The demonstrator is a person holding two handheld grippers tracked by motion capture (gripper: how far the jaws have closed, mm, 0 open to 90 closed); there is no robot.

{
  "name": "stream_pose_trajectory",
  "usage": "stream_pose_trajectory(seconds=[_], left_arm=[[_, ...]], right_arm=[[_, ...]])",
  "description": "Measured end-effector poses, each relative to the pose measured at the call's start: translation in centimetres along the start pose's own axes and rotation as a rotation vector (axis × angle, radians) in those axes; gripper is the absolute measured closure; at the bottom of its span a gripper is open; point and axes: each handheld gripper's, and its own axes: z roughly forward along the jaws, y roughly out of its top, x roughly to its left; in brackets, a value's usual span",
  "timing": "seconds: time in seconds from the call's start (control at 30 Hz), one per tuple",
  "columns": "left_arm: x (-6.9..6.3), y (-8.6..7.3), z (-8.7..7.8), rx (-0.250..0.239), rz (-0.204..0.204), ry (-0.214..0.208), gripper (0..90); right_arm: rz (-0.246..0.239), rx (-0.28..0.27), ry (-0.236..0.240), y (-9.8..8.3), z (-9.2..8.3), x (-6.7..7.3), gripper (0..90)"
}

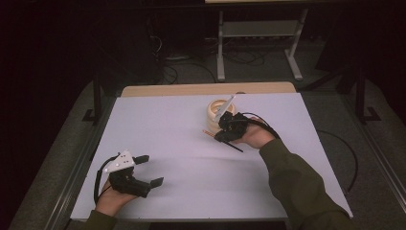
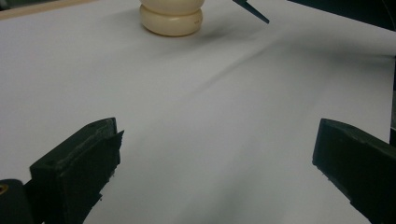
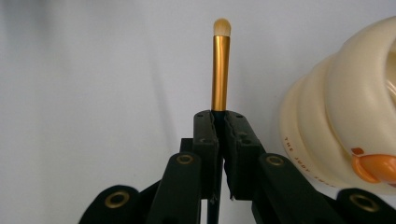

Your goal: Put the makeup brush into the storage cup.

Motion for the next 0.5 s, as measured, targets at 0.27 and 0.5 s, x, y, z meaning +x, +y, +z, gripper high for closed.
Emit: stream_pose_trajectory(seconds=[0.27,0.5], left_arm=[[0.1,0.0,-0.1,-0.007,0.003,0.003,0.3],[0.0,0.0,-0.1,-0.004,0.006,0.004,0.3]], right_arm=[[0.036,-0.062,-0.006,-0.8,-0.5,0.0,83.0],[0.060,-0.124,-0.011,-1.6,-0.9,0.0,83.0]])
